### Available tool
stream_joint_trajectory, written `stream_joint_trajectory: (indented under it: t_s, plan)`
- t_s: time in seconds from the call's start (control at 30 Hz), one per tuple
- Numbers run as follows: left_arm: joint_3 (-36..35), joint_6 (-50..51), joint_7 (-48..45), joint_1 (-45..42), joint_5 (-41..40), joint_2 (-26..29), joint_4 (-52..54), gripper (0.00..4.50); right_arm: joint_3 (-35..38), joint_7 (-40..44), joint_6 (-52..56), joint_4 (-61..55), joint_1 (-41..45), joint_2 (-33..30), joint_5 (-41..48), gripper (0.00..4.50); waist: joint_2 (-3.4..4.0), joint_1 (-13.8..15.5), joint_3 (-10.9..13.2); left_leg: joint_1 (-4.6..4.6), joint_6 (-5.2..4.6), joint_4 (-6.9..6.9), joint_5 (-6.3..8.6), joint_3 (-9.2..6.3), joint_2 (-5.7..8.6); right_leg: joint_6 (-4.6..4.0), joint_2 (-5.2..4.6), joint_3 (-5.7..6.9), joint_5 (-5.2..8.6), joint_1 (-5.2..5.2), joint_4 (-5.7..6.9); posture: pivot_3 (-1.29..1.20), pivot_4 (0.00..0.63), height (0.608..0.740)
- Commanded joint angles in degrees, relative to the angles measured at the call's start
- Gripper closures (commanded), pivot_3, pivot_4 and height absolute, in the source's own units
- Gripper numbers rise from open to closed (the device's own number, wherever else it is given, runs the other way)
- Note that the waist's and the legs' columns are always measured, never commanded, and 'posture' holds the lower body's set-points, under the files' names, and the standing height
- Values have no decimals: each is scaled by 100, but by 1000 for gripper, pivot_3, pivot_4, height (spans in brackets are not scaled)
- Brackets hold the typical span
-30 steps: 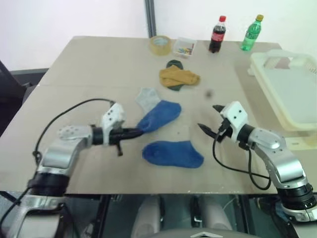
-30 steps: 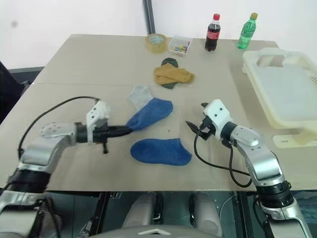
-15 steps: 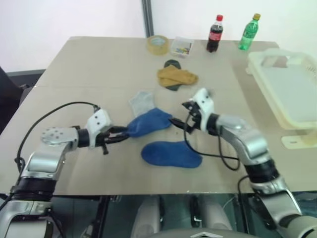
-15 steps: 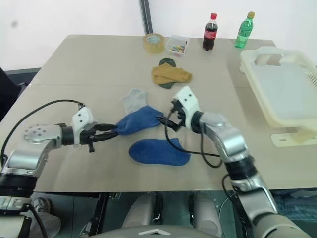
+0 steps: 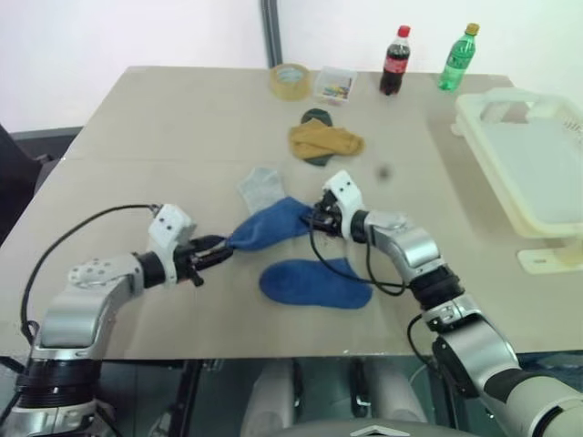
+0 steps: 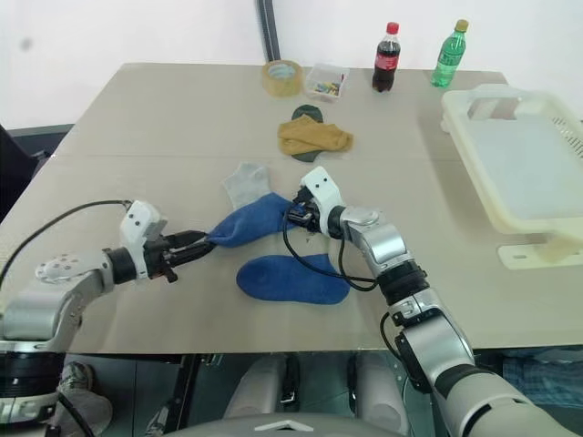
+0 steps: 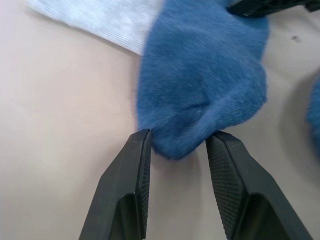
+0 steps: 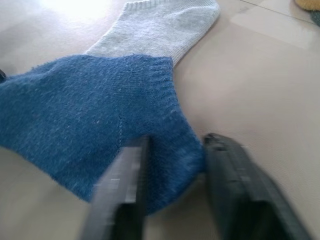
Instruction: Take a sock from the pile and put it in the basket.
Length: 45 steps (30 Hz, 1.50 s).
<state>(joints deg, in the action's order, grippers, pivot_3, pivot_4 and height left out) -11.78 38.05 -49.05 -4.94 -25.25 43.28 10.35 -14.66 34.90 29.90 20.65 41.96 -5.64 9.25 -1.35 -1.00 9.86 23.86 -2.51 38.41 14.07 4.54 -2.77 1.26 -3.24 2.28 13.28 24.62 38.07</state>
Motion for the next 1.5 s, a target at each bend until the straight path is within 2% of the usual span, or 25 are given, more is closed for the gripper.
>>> stream_joint_trajectory:
  t_s: [0.03, 0.1, 0.2, 0.23, 0.27, 0.4, 0.53, 0.6, 0.63, 0.67, 0.87, 0.9, 1.0, 1.03, 1.07, 1.37, 1.47, 1.5]
  plan:
    - [-501, 241, -31, 154, -466, 29, 372, 2430, -17, 164, 191, -687, -61, -102, 52, 3115, 0, -5, 0, 0, 0, -1, 0, 0, 0, 0, 0, 0, 0, 0, -1, 0, 150, 740]
    - [-668, 409, 135, 158, -563, 35, 370, 1920, -43, 190, 289, -856, -125, -126, 58, 3165, 0, -5, 0, 2, 3, -3, -1, 2, -5, -1, 0, -2, 0, 5, -2, 0, 150, 740]
    - [-808, 722, 338, 128, -748, -3, 411, 517, -67, 151, 299, -871, -182, -105, 0, 3972, 0, -4, 0, 2, 2, -4, 0, 0, -4, -2, 1, 0, 1, 5, -1, 0, 150, 740]
    - [-889, 1007, 333, 157, -998, -14, 492, 491, -66, 135, 285, -862, -195, -91, -13, 4387, 0, -4, 0, 1, 1, -4, 0, 0, -5, -2, 1, -1, 1, 5, -1, 0, 150, 740]
    - [-957, 1264, 314, 181, -1219, -6, 543, 491, -60, 124, 282, -858, -200, -77, -14, 4468, 0, -6, 0, 1, 1, -4, 0, 2, -4, -2, 1, -1, 1, 5, -1, 0, 150, 740]
    - [-948, 1645, 486, 179, -1410, 6, 527, 491, -41, 124, 268, -856, -208, -74, -28, 4468, 0, -2, 0, 1, 2, -3, -1, 3, -3, -2, -1, -3, 0, 5, -1, 0, 150, 740]
    - [-506, 1470, 904, -60, -1014, -229, 224, 491, -26, 139, 269, -887, -222, -108, -25, 4468, 0, 7, -1, 1, 2, -4, -1, 2, -1, -2, -1, -2, 0, 5, -1, 0, 150, 740]
    - [-353, 1361, 1024, -157, -893, -375, 67, 1001, -25, 140, 276, -917, -237, -125, -26, 4500, 1, 26, -2, -1, 3, -4, -1, 0, 6, -3, -5, 0, 0, 3, 1, 0, 150, 740]
    - [-264, 1242, 1010, -167, -830, -432, 47, 1082, -22, 134, 282, -934, -247, -132, -26, 4500, 1, 22, -2, -2, 2, -3, -1, 1, 6, -3, -5, -1, 0, 1, 1, 0, 150, 740]
    - [-242, 1199, 1020, -186, -855, -523, 50, 1616, -19, 118, 284, -953, -259, -142, -36, 4500, 2, 18, -3, -2, 2, -3, -1, 1, 6, -3, -5, -2, -1, 1, 1, 0, 150, 740]
    - [-90, 873, 882, -104, -686, -481, 69, 4033, 4, 213, 98, -1001, -227, -259, -82, 4500, 2, 17, -3, -3, 3, -4, -1, 5, 7, -4, -8, -5, -2, 2, -1, 0, 150, 740]
    - [-67, 819, 855, -80, -644, -441, 59, 4489, -1, 324, 82, -1019, -217, -281, -34, 4239, 2, 14, -3, -3, 3, -4, -1, 5, 7, -4, -8, -5, -2, 2, -1, 0, 150, 740]
    - [-6, 653, 753, -31, -565, -366, 68, 4500, -17, 267, -18, -928, -186, -260, -117, 3455, 2, 10, -3, -3, 1, -4, 0, 5, 6, -4, -8, -4, -2, 2, -1, 0, 150, 740]
    - [16, 613, 720, -16, -544, -343, 79, 4500, -43, 206, -80, -844, -172, -252, -197, 2979, 2, 5, -3, -3, 1, -4, 0, 5, 6, -4, -8, -4, -2, 2, -1, 0, 150, 740]
    - [30, 578, 699, -5, -516, -330, 87, 4500, -84, 215, -142, -755, -166, -252, -252, 2741, 2, 4, -3, -3, 1, -4, 0, 5, 5, -5, -8, -4, -2, 3, -1, 0, 150, 740]
    - [117, 286, 607, 97, -345, -271, 128, 4500, -6, 174, -786, 519, 120, 6, -457, 2741, 1, -6, -3, -4, 1, -5, 0, 8, 5, -4, -7, -6, -2, 3, -1, 0, 150, 740]
    - [140, 132, 576, 122, -284, -268, 133, 4500, 22, 199, -931, 725, 188, 26, -484, 3516, 1, -6, -4, -5, 1, -5, 0, 7, 5, -4, -8, -6, -2, 2, -1, 0, 150, 740]
    - [135, 45, 552, 132, -273, -276, 134, 4500, 42, 239, -929, 677, 192, 11, -461, 3971, 1, -6, -3, -5, 1, -5, 0, 7, 5, -4, -8, -6, -2, 2, -1, 0, 150, 740]
